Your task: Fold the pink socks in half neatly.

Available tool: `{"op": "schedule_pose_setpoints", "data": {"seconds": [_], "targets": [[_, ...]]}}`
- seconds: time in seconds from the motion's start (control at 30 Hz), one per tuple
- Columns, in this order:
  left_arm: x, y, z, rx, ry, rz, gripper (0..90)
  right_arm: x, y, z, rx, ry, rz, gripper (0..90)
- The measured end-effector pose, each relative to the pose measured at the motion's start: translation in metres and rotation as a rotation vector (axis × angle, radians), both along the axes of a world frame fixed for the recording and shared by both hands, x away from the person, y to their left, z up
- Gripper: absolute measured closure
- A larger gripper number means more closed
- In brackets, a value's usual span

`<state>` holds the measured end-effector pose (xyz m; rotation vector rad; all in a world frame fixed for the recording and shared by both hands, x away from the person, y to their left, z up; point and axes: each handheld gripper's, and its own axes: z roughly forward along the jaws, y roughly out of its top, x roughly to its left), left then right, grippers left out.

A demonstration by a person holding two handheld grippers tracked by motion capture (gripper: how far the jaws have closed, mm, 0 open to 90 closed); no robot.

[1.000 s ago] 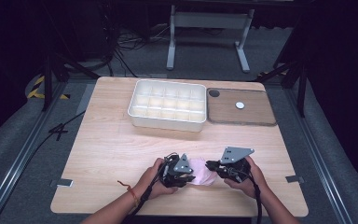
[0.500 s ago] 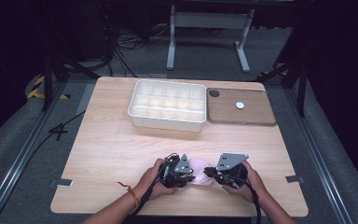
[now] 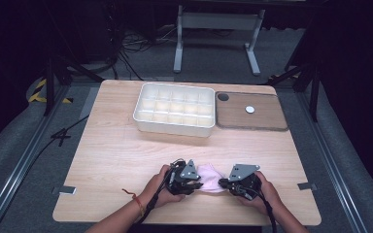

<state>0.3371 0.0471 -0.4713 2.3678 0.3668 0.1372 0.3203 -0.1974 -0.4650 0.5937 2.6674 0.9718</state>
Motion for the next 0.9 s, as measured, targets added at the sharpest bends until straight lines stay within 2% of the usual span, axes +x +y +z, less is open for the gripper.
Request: {"op": "schedule_pose_setpoints", "data": {"seconds": [0.07,0.13,0.23,0.3,0.37,0.43,0.5,0.57,0.7,0.77,0.8,0.9], "targets": [[0.0,0.0,0.0,-0.006,0.001,0.007,69.2,0.002,0.0,-0.001,0.0,-0.007,0.001,85.9],[0.003,0.004,0.002,-0.029,0.013,0.032,62.0,0.003,-0.001,-0.002,0.018,0.003,0.0,85.9],[0.01,0.013,0.005,-0.077,0.034,0.103,51.9,0.004,-0.002,-0.003,0.026,0.003,-0.002,85.9],[0.018,0.019,0.006,-0.112,0.07,0.157,45.8,0.004,-0.003,-0.003,0.03,0.004,0.003,86.0],[0.023,0.02,0.005,-0.136,0.095,0.189,43.8,0.005,-0.003,-0.003,0.03,0.0,0.007,86.0],[0.026,0.018,0.004,-0.138,0.105,0.208,41.8,0.006,-0.003,-0.004,0.035,0.001,0.012,86.0],[0.029,0.014,0.002,-0.159,0.127,0.201,41.4,0.006,-0.003,-0.004,0.04,0.003,0.015,86.0],[0.03,0.011,0.0,-0.149,0.138,0.204,40.7,0.006,-0.003,-0.004,0.033,-0.006,0.017,86.0],[0.031,0.006,-0.005,-0.14,0.153,0.181,46.0,0.006,-0.002,-0.004,0.033,-0.011,0.02,86.0],[0.03,0.006,-0.005,-0.15,0.159,0.159,55.1,0.006,-0.002,-0.004,0.03,-0.013,0.02,86.0],[0.029,0.006,-0.005,-0.136,0.153,0.146,60.3,0.006,-0.002,-0.004,0.03,-0.013,0.019,86.0],[0.027,0.006,-0.006,-0.132,0.155,0.131,70.6,0.007,-0.002,-0.004,0.034,-0.012,0.018,86.0]]}}
